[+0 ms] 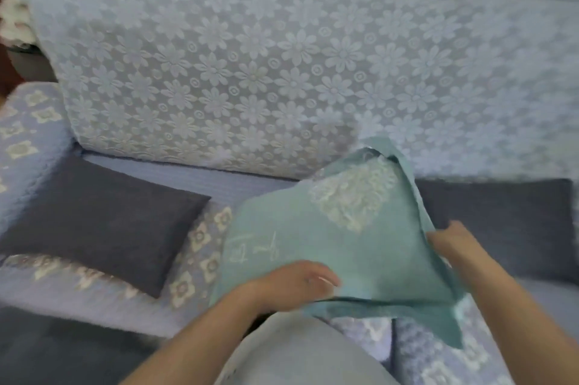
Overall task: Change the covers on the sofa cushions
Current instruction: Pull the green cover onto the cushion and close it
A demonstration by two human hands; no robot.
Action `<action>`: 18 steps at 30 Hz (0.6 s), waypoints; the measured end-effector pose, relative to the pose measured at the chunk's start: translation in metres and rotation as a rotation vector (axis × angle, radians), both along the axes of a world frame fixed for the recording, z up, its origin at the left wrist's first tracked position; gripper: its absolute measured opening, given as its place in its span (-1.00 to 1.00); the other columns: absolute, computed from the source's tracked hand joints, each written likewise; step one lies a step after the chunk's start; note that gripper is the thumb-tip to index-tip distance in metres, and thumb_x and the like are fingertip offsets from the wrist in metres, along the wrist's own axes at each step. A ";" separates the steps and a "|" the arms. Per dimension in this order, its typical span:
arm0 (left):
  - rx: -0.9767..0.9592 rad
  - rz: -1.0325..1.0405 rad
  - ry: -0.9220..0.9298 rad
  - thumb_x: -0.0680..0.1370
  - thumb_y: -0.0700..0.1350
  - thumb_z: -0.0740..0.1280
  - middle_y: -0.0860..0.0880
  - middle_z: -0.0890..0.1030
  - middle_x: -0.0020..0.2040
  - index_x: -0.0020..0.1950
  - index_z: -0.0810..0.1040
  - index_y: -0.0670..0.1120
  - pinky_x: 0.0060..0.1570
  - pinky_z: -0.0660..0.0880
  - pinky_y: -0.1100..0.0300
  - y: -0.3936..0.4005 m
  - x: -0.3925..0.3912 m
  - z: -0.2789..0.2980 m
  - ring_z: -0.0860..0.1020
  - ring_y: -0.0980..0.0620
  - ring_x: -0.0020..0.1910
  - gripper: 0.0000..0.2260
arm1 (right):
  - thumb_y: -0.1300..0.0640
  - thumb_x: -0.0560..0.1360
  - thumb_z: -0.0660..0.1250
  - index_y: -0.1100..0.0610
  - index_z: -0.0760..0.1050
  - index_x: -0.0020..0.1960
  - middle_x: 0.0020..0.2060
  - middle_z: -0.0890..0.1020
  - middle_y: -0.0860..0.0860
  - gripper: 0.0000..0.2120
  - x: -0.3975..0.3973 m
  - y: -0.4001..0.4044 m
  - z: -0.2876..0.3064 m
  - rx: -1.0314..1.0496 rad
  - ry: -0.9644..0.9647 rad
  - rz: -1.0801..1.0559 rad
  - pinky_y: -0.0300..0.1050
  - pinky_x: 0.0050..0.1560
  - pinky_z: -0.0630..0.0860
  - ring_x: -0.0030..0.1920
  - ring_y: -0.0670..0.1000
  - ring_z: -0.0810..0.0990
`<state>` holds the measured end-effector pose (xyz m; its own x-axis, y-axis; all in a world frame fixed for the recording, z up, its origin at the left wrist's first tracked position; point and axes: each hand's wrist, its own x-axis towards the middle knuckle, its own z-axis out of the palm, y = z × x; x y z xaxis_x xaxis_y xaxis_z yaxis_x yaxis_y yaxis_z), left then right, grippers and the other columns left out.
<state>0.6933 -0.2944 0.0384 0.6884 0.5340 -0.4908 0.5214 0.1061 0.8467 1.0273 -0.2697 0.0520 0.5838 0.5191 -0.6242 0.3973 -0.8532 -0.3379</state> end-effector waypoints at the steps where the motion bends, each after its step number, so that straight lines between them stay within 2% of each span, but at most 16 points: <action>1: -0.001 0.101 0.074 0.61 -0.09 0.37 -0.02 0.65 0.13 0.14 0.64 -0.10 0.32 0.46 0.06 0.003 -0.003 -0.014 0.59 0.08 0.13 -0.85 | 0.10 0.43 0.42 0.30 0.32 0.47 0.34 0.50 0.25 -0.32 0.016 -0.017 -0.010 -0.099 -0.069 0.046 0.04 0.22 0.49 0.29 0.27 0.52; 3: -0.028 0.288 0.289 0.61 -0.11 0.31 -0.05 0.61 -0.10 -0.05 0.58 -0.07 0.02 0.54 0.11 0.009 -0.024 -0.046 0.54 0.05 -0.13 -0.91 | 0.18 0.55 0.32 0.33 0.36 0.43 0.37 0.47 0.28 -0.51 0.034 -0.043 -0.035 -0.223 -0.136 0.157 -0.07 0.15 0.43 0.32 0.26 0.49; 4: -0.036 0.363 0.408 0.63 -0.14 0.28 -0.06 0.58 -0.18 -0.12 0.54 -0.07 -0.17 0.49 0.15 0.012 -0.038 -0.064 0.50 0.04 -0.23 -0.87 | 0.18 0.57 0.30 0.31 0.33 0.47 0.41 0.42 0.28 -0.50 0.038 -0.049 -0.049 -0.241 -0.109 0.196 -0.06 0.18 0.41 0.36 0.26 0.45; 5: -0.052 0.414 0.512 0.64 -0.13 0.27 -0.07 0.56 -0.24 -0.17 0.52 -0.07 -0.26 0.44 0.15 0.016 -0.049 -0.085 0.48 0.02 -0.30 -0.82 | 0.15 0.58 0.30 0.28 0.28 0.51 0.45 0.37 0.28 -0.46 0.039 -0.054 -0.065 -0.255 -0.078 0.204 -0.03 0.24 0.40 0.39 0.26 0.42; 6: -0.062 0.469 0.583 0.65 -0.09 0.27 -0.11 0.58 -0.25 -0.19 0.53 -0.10 -0.26 0.44 0.10 0.022 -0.063 -0.111 0.52 -0.02 -0.29 -0.77 | 0.12 0.59 0.31 0.25 0.24 0.53 0.46 0.35 0.28 -0.42 0.041 -0.054 -0.087 -0.245 -0.074 0.227 0.00 0.28 0.39 0.40 0.27 0.40; 7: -0.085 0.526 0.619 0.65 -0.02 0.27 -0.17 0.63 -0.20 -0.16 0.58 -0.16 -0.16 0.51 0.01 0.028 -0.073 -0.134 0.60 -0.08 -0.21 -0.72 | 0.07 0.59 0.31 0.22 0.22 0.55 0.46 0.35 0.28 -0.41 0.041 -0.050 -0.103 -0.227 -0.086 0.236 0.03 0.31 0.40 0.40 0.27 0.39; 9: -0.126 0.648 0.683 0.63 0.15 0.23 -0.28 0.66 0.10 0.11 0.63 -0.25 0.17 0.52 -0.06 0.043 -0.084 -0.172 0.63 -0.21 0.13 -0.53 | 0.00 0.60 0.31 0.20 0.22 0.55 0.44 0.35 0.28 -0.39 0.040 -0.032 -0.132 -0.144 -0.158 0.249 0.09 0.35 0.38 0.41 0.28 0.38; 11: -0.131 0.820 0.693 0.61 0.27 0.20 -0.28 0.53 0.36 0.40 0.49 -0.25 0.38 0.39 -0.06 0.063 -0.085 -0.225 0.50 -0.26 0.36 -0.36 | -0.04 0.60 0.30 0.19 0.22 0.55 0.46 0.32 0.28 -0.38 0.044 -0.007 -0.170 -0.040 -0.235 0.217 0.15 0.41 0.28 0.45 0.30 0.31; 13: -0.165 0.987 0.674 0.45 0.49 0.16 -0.23 0.45 0.47 0.53 0.33 -0.17 0.45 0.32 -0.12 0.079 -0.080 -0.269 0.43 -0.28 0.43 -0.10 | -0.11 0.59 0.28 0.16 0.17 0.57 0.49 0.26 0.26 -0.33 0.052 0.012 -0.203 0.016 -0.317 0.139 0.20 0.45 0.20 0.47 0.32 0.25; 14: -0.203 1.071 0.651 0.39 0.56 0.15 -0.21 0.45 0.46 0.54 0.32 -0.14 0.43 0.33 -0.14 0.085 -0.076 -0.278 0.44 -0.28 0.41 -0.03 | -0.16 0.58 0.26 0.14 0.13 0.58 0.51 0.24 0.26 -0.30 0.057 0.015 -0.211 0.024 -0.336 0.057 0.23 0.46 0.17 0.48 0.32 0.22; 16: -0.235 1.150 0.581 0.42 0.50 0.28 -0.21 0.55 0.35 0.45 0.43 -0.16 0.31 0.44 -0.10 0.094 -0.074 -0.291 0.54 -0.25 0.28 -0.12 | -0.24 0.57 0.21 0.13 0.06 0.59 0.50 0.24 0.30 -0.25 0.058 0.022 -0.242 -0.011 -0.298 -0.081 0.24 0.47 0.15 0.48 0.34 0.22; 18: -0.008 1.131 0.592 0.52 0.26 0.40 -0.22 0.62 0.23 0.34 0.53 -0.19 0.22 0.50 -0.06 0.109 -0.079 -0.264 0.60 -0.21 0.18 -0.40 | -0.26 0.60 0.11 0.15 0.04 0.60 0.48 0.24 0.33 -0.27 0.041 0.027 -0.256 -0.079 -0.243 -0.121 0.22 0.46 0.15 0.47 0.35 0.23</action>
<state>0.6145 -0.1853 -0.2256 -0.4703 0.6725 -0.5715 0.4334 0.7401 0.5142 1.0687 -0.2431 -0.2036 0.7764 0.3916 -0.4938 0.3519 -0.9194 -0.1757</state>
